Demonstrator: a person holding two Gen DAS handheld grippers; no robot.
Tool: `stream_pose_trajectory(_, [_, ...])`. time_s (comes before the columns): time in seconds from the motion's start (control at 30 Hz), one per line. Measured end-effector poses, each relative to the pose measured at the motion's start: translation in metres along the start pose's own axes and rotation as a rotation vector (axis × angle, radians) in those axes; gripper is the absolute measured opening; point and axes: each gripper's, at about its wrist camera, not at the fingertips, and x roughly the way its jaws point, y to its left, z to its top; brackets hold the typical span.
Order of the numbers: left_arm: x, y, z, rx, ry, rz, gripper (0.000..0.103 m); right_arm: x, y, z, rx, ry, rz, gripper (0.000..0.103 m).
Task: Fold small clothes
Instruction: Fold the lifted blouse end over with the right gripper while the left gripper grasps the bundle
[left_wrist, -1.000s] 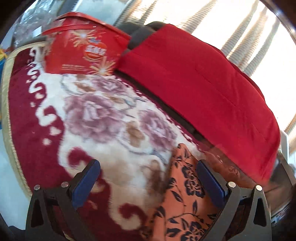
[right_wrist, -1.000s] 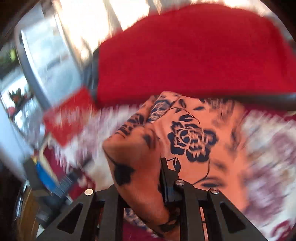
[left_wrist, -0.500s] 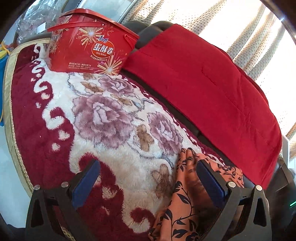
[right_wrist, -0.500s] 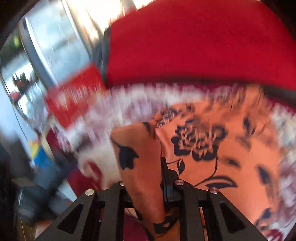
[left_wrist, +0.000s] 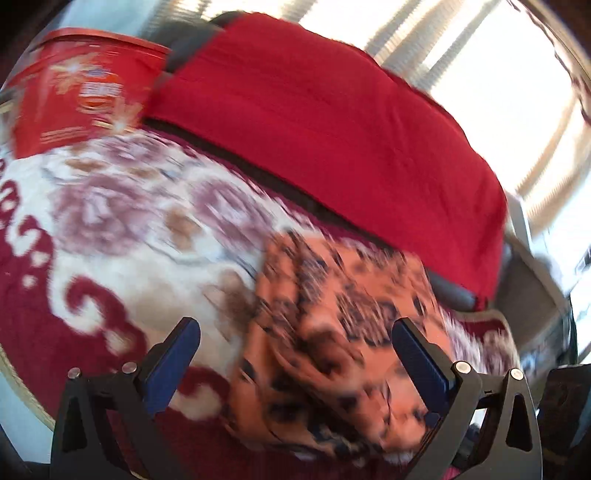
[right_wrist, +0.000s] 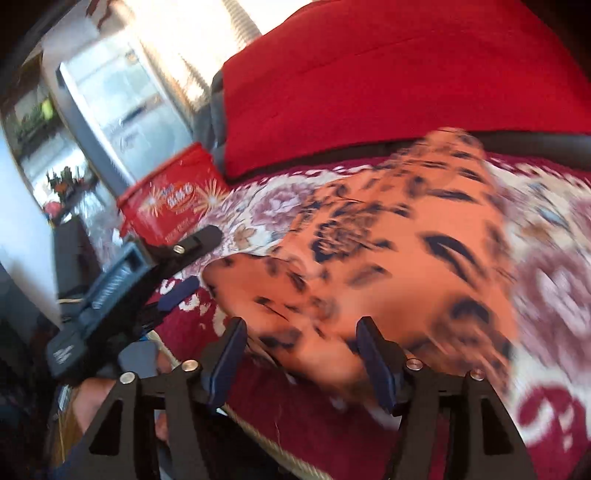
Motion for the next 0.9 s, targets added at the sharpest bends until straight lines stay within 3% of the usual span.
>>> stream_pose_trajectory(0.2, [0.006, -0.035, -0.011, 0.084, 0.065, -0.058, 0.101, -0.045, -0.035, -0.021, 0.100, -0.047, -0.004, 0.066])
stream_pose_trajectory(0.23, [0.008, -0.039, -0.010, 0.091, 0.070, -0.063, 0.090, -0.046, -0.038, -0.022, 0.113, -0.053, -0.006, 0.066])
stream_pose_trajectory(0.27, [0.011, -0.043, -0.008, 0.100, 0.084, -0.065, 0.070, -0.052, -0.043, -0.024, 0.127, -0.062, -0.006, 0.066])
stream_pose_trajectory(0.3, [0.015, -0.045, -0.006, 0.103, 0.106, -0.056, 0.058, -0.056, -0.047, -0.025, 0.138, -0.070, -0.002, 0.066])
stream_pose_trajectory(0.33, [0.019, -0.046, -0.001, 0.099, 0.129, -0.052, 0.034, -0.060, -0.051, -0.026, 0.150, -0.078, 0.003, 0.066])
stream_pose_trajectory(0.37, [0.023, -0.045, 0.004, 0.085, 0.156, -0.047, 0.020, -0.062, -0.054, -0.027, 0.160, -0.083, 0.007, 0.066])
stream_pose_trajectory(0.43, [0.023, -0.039, 0.017, 0.047, 0.169, -0.033, 0.017, -0.066, -0.060, -0.029, 0.181, -0.092, 0.015, 0.066])
stream_pose_trajectory(0.53, [-0.004, -0.043, 0.025, 0.087, 0.072, -0.003, 0.015, -0.067, -0.067, -0.033, 0.207, -0.095, 0.024, 0.066])
stream_pose_trajectory(0.6, [-0.009, -0.042, 0.016, 0.105, 0.074, 0.026, 0.016, -0.063, -0.068, -0.035, 0.221, -0.084, 0.029, 0.066])
stream_pose_trajectory(0.63, [-0.004, -0.038, 0.011, 0.097, 0.097, 0.044, 0.019, -0.060, -0.069, -0.036, 0.230, -0.075, 0.032, 0.066])
stream_pose_trajectory(0.7, [0.009, -0.023, -0.001, 0.054, 0.164, 0.060, 0.034, -0.055, -0.069, -0.038, 0.238, -0.062, 0.036, 0.066])
stream_pose_trajectory(0.77, [0.015, -0.007, -0.008, -0.035, 0.205, 0.029, 0.057, -0.055, -0.066, -0.038, 0.230, -0.061, 0.036, 0.066])
stream_pose_trajectory(0.9, [0.020, -0.001, -0.006, -0.089, 0.207, -0.028, 0.060, -0.054, -0.063, -0.037, 0.213, -0.056, 0.025, 0.066])
